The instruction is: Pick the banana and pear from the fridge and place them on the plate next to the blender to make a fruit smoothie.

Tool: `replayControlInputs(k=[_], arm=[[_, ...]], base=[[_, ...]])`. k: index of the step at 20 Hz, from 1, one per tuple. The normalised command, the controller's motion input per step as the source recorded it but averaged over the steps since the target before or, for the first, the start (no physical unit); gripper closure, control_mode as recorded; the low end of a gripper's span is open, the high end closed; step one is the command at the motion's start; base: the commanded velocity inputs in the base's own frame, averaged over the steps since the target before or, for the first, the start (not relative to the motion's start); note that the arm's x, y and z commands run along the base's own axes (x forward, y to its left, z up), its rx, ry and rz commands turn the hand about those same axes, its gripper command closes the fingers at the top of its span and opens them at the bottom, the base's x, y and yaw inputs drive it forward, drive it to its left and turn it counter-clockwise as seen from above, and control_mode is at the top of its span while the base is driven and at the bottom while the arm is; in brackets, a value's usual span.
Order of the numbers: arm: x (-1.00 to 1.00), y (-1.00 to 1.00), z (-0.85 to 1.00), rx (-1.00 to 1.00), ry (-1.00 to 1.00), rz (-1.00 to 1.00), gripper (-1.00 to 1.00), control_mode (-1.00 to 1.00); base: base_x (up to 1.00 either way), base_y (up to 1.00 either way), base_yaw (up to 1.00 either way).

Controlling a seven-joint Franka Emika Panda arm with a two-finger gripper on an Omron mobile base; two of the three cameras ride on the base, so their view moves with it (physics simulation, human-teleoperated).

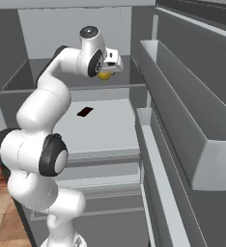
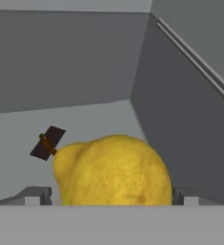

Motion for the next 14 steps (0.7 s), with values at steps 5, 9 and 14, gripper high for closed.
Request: replayControlInputs(k=[5,9,14], arm=[[0.26,0.00,-0.23,-0.01,0.00,0.02,1.00,-1.00],[-0.17,0.00,-0.15,0.00,0.00,0.00,1.00,-1.00],[-0.89,0.00,0.10,0.01,-0.15,0.00,1.00,-1.00]], base=[[0.00,0.00,0.00],[0.00,0.00,0.00],[0.00,0.00,0.00]])
